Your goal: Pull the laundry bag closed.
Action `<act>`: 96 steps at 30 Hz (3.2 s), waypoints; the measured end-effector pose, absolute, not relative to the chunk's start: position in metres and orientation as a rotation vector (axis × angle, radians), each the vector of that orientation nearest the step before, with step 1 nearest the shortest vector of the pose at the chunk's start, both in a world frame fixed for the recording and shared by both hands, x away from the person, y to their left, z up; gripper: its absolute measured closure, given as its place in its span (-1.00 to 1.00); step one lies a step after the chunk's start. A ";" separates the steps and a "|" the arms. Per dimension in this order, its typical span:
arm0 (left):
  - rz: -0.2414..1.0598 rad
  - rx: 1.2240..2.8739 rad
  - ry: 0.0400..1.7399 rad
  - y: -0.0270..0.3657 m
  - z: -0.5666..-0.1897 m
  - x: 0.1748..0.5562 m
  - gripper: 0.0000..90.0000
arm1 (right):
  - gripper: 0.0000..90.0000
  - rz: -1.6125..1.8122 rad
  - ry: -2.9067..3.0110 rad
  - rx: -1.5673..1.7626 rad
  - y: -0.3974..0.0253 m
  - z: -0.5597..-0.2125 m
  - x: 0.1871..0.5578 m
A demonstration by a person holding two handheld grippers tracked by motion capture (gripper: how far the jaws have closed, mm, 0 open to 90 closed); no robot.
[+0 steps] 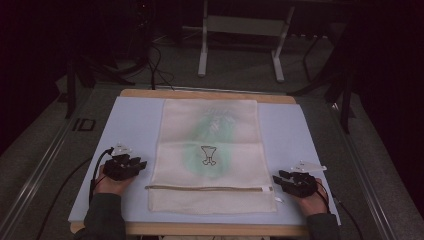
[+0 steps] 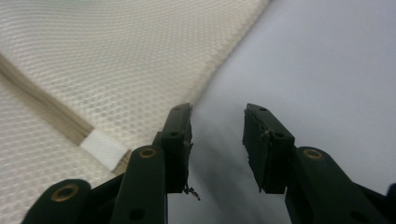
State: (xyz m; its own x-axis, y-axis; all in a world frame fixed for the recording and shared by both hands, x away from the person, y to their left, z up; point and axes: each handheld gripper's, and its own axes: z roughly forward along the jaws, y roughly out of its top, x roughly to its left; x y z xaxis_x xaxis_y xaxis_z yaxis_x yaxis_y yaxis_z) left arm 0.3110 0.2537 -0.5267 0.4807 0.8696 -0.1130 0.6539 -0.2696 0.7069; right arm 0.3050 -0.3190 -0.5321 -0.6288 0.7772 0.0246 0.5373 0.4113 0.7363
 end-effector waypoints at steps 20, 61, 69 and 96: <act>0.305 2.048 1.135 0.246 -0.522 0.308 0.63 | 0.31 1.086 2.373 1.078 -0.310 -0.524 0.299; 0.258 2.069 1.071 0.243 -0.521 0.306 0.67 | 0.25 1.104 2.450 0.966 -0.286 -0.514 0.290; 0.257 2.076 1.053 0.243 -0.520 0.306 0.67 | 0.25 1.095 2.470 0.945 -0.280 -0.513 0.289; 0.247 2.102 1.028 0.239 -0.521 0.305 0.66 | 0.24 1.090 2.506 0.871 -0.263 -0.512 0.284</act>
State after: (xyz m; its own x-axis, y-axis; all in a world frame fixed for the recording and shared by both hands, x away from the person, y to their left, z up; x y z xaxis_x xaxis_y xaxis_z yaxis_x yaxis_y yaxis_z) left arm 0.3052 0.2394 -0.5206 0.6559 0.7397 -0.1504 0.5908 -0.3791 0.7122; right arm 0.2843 -0.2627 -0.5119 -0.7817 0.6235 -0.0091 0.4186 0.5354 0.7336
